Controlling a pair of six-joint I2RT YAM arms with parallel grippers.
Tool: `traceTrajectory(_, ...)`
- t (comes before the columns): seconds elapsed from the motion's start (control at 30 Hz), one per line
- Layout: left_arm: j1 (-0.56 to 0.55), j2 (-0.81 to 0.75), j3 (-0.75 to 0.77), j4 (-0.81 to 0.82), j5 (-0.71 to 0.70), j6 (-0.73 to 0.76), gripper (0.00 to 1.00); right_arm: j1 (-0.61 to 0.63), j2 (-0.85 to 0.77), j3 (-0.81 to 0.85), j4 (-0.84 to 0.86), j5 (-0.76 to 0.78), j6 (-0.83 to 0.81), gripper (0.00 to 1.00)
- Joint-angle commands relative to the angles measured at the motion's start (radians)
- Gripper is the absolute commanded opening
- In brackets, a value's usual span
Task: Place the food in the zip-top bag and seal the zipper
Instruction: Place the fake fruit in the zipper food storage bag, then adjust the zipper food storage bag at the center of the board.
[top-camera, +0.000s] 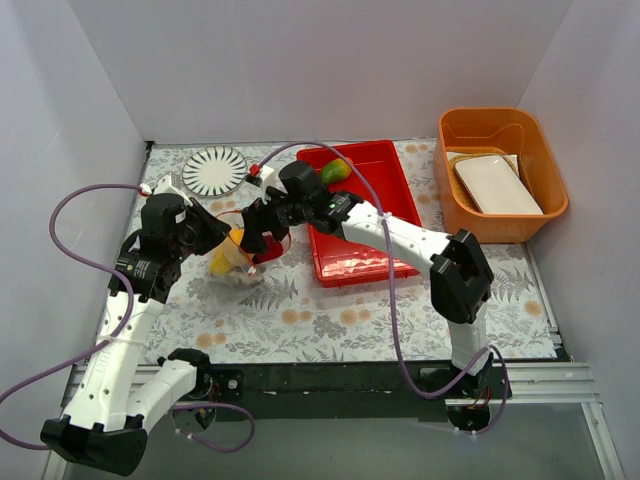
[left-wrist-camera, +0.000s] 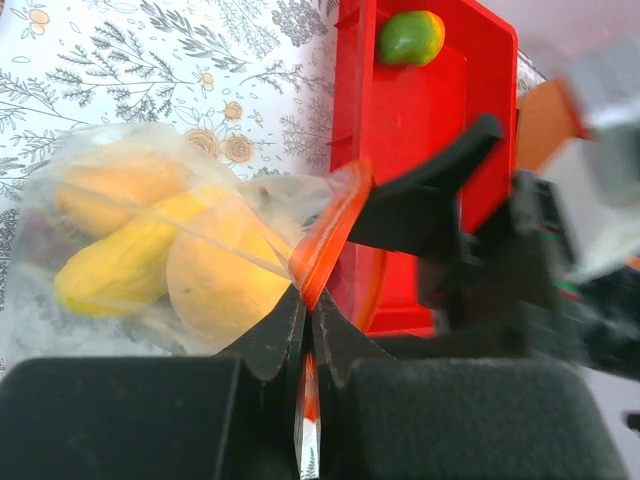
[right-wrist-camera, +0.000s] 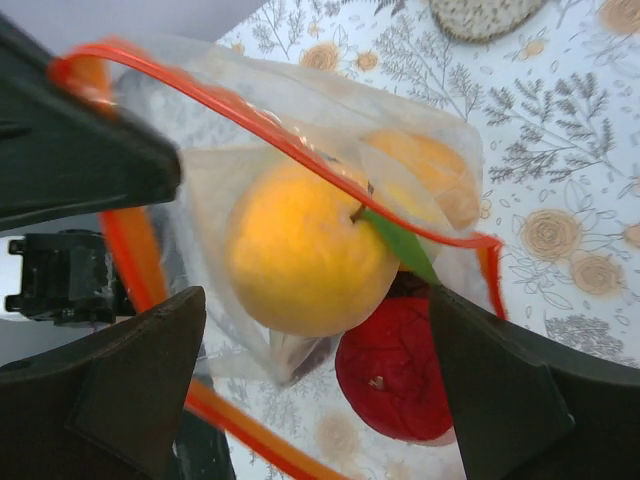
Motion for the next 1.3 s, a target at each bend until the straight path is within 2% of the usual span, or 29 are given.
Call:
traceTrajectory(0.0,-0.001,-0.030,0.039,0.051,-0.047,-0.013,0.00,-0.023,-0.155,-0.024,0.051,0.051,-0.021,0.98)
traceTrajectory(0.13,-0.002,-0.032,0.035,0.054,-0.044,-0.015,0.00,-0.042,-0.230,-0.084,0.046,0.138,-0.024,0.98)
traceTrajectory(0.23,-0.002,-0.035,0.027,0.063,-0.037,-0.015,0.00,-0.054,-0.272,-0.144,0.007,0.290,-0.014,0.98)
traceTrajectory(0.3,-0.001,-0.035,0.025,0.065,-0.032,-0.018,0.00,-0.065,-0.275,-0.178,-0.038,0.347,-0.007,0.93)
traceTrajectory(0.57,-0.002,-0.027,0.025,0.069,-0.026,-0.009,0.00,-0.095,-0.236,-0.239,-0.061,0.223,0.013,0.69)
traceTrajectory(0.83,-0.001,-0.032,0.018,0.069,-0.020,-0.013,0.00,-0.103,-0.157,-0.215,-0.050,0.134,0.036,0.57)
traceTrajectory(0.87,-0.001,-0.032,0.018,0.069,-0.020,-0.012,0.00,-0.103,-0.149,-0.210,-0.050,0.127,0.040,0.46)
traceTrajectory(0.9,-0.002,-0.033,0.019,0.068,-0.021,-0.013,0.00,-0.103,-0.146,-0.203,-0.052,0.126,0.039,0.32)
traceTrajectory(0.93,-0.001,-0.033,0.019,0.066,-0.024,-0.013,0.01,-0.103,-0.144,-0.195,-0.061,0.129,0.040,0.13)
traceTrajectory(0.97,-0.001,-0.033,0.018,0.065,-0.026,-0.010,0.01,-0.103,-0.155,-0.184,-0.064,0.132,0.036,0.02)
traceTrajectory(1.17,-0.001,-0.007,-0.016,0.027,-0.084,0.005,0.01,-0.072,-0.261,-0.095,-0.023,0.111,-0.004,0.01)
traceTrajectory(1.27,-0.001,0.028,-0.005,-0.015,-0.098,0.007,0.00,-0.040,-0.266,0.003,-0.021,0.037,-0.044,0.01)
